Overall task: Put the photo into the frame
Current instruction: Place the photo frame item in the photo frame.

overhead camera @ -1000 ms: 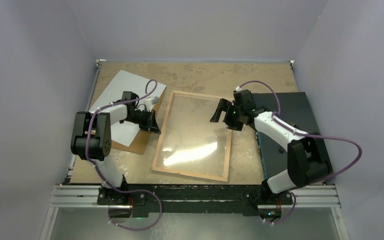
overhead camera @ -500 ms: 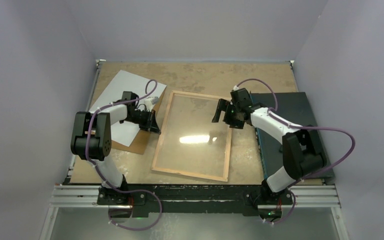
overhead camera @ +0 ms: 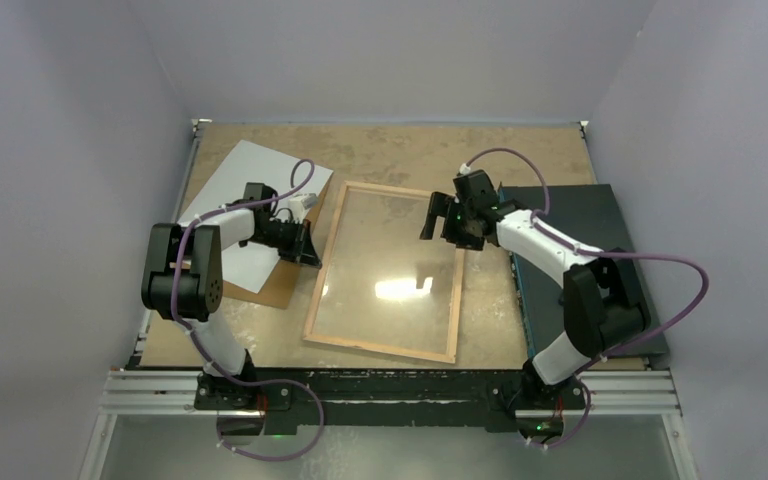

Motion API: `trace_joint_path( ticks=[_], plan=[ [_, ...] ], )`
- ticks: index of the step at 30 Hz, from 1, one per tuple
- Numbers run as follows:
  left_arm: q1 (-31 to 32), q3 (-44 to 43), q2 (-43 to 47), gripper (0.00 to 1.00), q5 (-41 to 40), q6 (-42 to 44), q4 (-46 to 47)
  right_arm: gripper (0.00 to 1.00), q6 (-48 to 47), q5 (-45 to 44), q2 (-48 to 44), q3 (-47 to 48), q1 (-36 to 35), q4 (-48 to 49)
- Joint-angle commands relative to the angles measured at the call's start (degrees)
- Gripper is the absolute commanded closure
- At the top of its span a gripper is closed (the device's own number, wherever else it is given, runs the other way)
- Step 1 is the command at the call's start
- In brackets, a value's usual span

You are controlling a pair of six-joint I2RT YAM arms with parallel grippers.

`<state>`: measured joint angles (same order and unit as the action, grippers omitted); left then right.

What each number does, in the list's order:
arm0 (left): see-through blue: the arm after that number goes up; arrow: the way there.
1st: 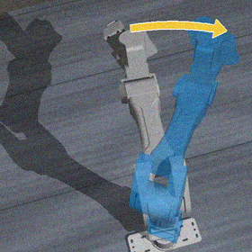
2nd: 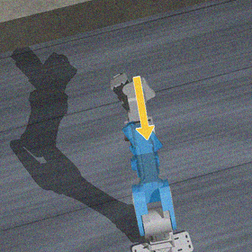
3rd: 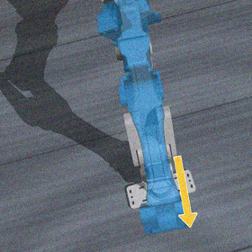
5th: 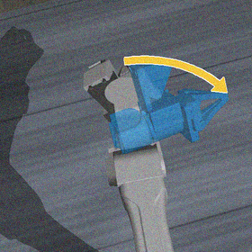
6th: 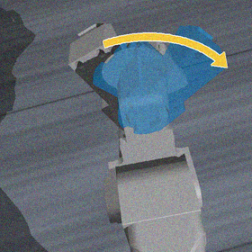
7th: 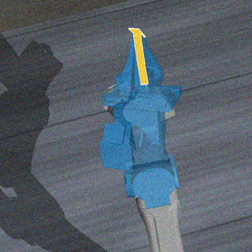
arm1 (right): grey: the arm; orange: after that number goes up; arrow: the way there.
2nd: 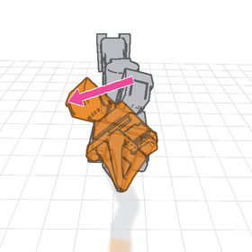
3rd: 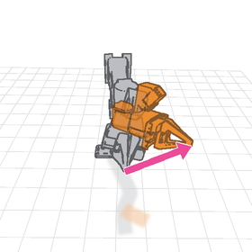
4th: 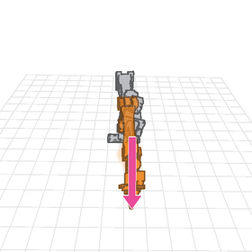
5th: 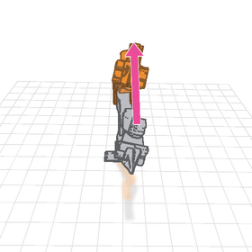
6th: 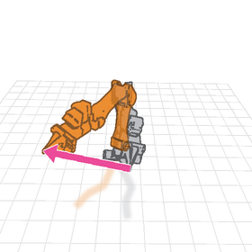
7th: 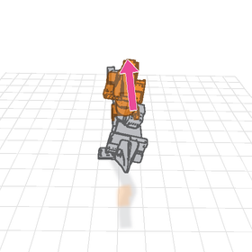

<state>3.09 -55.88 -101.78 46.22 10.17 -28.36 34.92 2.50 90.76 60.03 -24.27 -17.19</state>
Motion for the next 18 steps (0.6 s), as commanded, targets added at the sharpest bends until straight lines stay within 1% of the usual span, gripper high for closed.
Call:
trace_joint_path(
  ticks=[1,3,5,6,7,8,12,16,18],
  plan=[
    [-0.44,-0.95,0.44,1.00,0.36,2.46,-0.98,0.03,-2.35,-6.00,0.73,3.65,-0.07,-0.89],
    [-1.05,-1.76,0.46,1.00,0.62,2.67,-1.72,0.10,-2.71,-6.25,1.03,2.83,-0.07,-0.17],
    [-1.67,-2.80,0.53,1.00,0.95,3.15,-2.73,0.22,-2.78,-5.13,1.04,1.49,-0.56,0.61],
    [-1.98,-3.17,0.60,1.00,1.12,3.41,-3.58,0.31,-2.40,-4.68,0.71,0.61,-0.97,1.14],
    [-2.16,-3.60,0.58,1.00,1.25,3.86,-4.22,0.35,-2.08,-4.25,0.20,-0.44,-1.55,1.70],
    [-2.34,-3.84,0.65,1.00,1.20,4.29,-4.63,0.38,-1.36,-3.79,-0.39,-1.47,-2.02,1.75],
    [-2.87,-4.60,0.48,1.00,1.31,5.67,-6.01,0.40,1.07,-4.24,-4.24,-5.19,-5.45,0.33],
    [-3.03,-5.51,0.05,1.00,1.70,6.94,-7.54,0.37,4.16,-5.45,-8.26,-8.32,-9.08,-2.59],
    [-3.01,-5.80,0.07,1.00,1.72,7.42,-8.15,0.40,6.34,-4.71,-10.80,-10.87,-10.17,-3.28]
  ],
)
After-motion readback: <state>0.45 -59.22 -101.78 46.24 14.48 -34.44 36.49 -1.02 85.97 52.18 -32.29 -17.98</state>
